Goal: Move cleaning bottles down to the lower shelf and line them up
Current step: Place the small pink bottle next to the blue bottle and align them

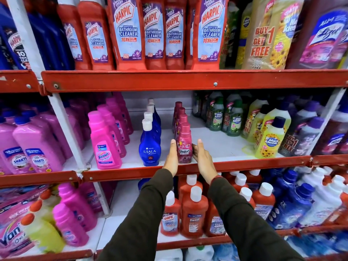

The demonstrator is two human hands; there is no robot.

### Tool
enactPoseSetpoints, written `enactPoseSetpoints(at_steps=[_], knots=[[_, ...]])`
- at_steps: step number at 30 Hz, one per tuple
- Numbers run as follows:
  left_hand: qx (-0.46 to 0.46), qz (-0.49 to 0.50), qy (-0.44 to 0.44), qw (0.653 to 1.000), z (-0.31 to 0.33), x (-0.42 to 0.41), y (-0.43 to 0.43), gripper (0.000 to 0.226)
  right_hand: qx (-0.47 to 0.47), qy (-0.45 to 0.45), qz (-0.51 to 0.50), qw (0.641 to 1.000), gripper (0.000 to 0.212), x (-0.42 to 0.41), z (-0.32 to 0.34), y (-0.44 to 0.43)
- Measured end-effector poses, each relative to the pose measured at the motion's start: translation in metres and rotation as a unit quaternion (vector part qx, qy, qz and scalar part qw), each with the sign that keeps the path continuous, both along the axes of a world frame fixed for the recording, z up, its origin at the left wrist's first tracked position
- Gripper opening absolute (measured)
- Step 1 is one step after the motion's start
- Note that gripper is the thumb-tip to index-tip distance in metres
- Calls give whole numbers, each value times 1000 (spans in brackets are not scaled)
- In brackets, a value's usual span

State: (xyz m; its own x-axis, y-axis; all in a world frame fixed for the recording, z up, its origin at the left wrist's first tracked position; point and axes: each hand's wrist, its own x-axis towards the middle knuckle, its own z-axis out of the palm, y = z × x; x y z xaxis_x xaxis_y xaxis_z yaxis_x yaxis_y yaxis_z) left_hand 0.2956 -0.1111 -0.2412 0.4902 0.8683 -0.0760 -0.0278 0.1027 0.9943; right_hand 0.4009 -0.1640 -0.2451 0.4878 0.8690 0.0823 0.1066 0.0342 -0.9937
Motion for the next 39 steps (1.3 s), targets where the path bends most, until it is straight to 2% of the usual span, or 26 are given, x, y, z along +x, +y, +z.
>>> enactPoseSetpoints(at_steps=[6, 13, 16, 18, 22, 25, 28, 30, 32, 35, 39], knots=[[0, 3, 11, 1000, 2, 0, -4, 74, 3, 2, 0, 1000, 63, -1, 0, -1], [-6, -21, -10, 1000, 14, -4, -13, 60, 4, -5, 6, 1000, 39, -6, 5, -8], [-1, 1, -27, 1000, 15, -6, -17, 62, 2, -21, 17, 1000, 52, -7, 9, -12], [-4, 46, -57, 997, 12, -11, -20, 66, 29, -27, -9, 999, 60, -10, 12, -15], [28, 149, -160, 975, 9, -30, -21, 45, 130, -19, -99, 986, 35, -24, 14, -16], [79, 235, -193, 949, 12, -51, -22, 38, 149, 36, -62, 986, 26, -53, 18, -10], [135, 319, -187, 919, 11, -71, -13, 41, 124, 66, -27, 990, 33, -82, 21, 2], [149, 343, -165, 913, 11, -84, -1, 45, 98, 84, 10, 992, 44, -98, 20, 12], [113, 326, -141, 928, 10, -95, 11, 51, 62, 107, 46, 991, 55, -108, 23, 18], [-7, 225, -134, 965, 13, -107, 21, 65, 38, 127, 68, 989, 58, -118, 27, 23], [-24, 123, -125, 984, 19, -114, 26, 64, 30, 127, 62, 990, 58, -124, 23, 28]])
